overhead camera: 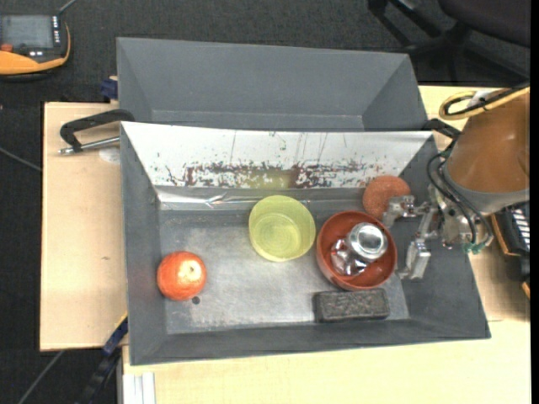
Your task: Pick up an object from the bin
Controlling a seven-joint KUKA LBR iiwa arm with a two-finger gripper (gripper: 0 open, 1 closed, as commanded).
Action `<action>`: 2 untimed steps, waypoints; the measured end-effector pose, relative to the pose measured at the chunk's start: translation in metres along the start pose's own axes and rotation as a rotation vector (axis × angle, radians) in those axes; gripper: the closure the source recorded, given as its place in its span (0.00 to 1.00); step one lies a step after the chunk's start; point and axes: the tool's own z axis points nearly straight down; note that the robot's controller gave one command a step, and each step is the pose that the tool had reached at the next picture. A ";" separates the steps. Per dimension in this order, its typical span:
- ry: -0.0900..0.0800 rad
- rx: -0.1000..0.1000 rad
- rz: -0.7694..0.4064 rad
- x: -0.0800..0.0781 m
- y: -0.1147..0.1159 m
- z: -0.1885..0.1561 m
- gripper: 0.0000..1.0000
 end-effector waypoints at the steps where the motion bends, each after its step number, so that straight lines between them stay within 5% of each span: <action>1: -0.012 0.002 -0.059 0.023 0.017 -0.086 0.00; 2: -0.011 0.002 -0.259 -0.010 0.025 0.060 0.00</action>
Offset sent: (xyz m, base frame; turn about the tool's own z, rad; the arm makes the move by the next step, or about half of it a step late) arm -0.0245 0.0161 0.0806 -0.0591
